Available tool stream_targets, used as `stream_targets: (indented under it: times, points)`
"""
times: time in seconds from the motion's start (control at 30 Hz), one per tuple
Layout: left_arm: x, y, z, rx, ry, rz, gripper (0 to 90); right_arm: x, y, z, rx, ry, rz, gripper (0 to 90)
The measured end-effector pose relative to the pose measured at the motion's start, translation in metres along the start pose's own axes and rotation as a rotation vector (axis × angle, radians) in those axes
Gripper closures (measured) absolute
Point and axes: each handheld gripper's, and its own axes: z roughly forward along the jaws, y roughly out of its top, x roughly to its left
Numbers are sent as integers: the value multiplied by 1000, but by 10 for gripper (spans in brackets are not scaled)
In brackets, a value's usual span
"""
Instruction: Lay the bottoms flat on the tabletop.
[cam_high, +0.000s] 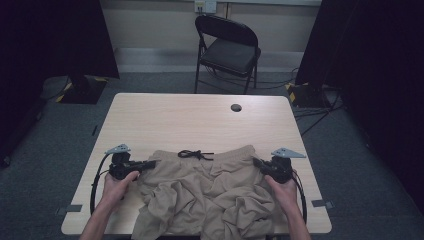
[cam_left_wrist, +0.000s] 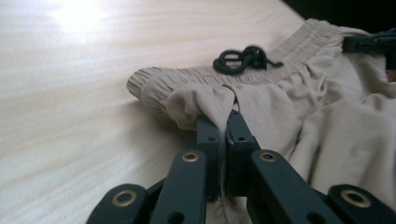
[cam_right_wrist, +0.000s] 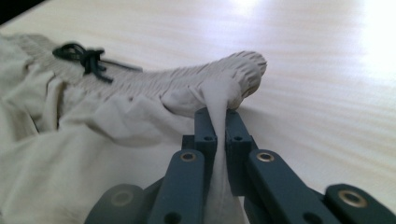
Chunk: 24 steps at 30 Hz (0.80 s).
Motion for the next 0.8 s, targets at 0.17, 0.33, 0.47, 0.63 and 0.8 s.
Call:
stream_targets:
  times: [0.17, 0.33, 0.47, 0.63, 0.8]
  points:
    - [-5, 9, -5, -34, -4, 15, 874, 2, 10, -8, -22, -6, -19, 877]
    - [-6, 24, -13, -81, -8, 23, 874, 3, 23, -12, -60, -15, -17, 878]
    - [-13, 40, -22, -92, 5, 71, 874, 3, 39, -17, -98, -16, -27, 878]
    - [-21, 60, -34, -135, 13, 106, 874, 5, 58, -23, -130, -18, -46, 878]
    - [-26, 75, -45, -166, 16, 127, 874, 10, 82, -30, -168, -18, -69, 878]
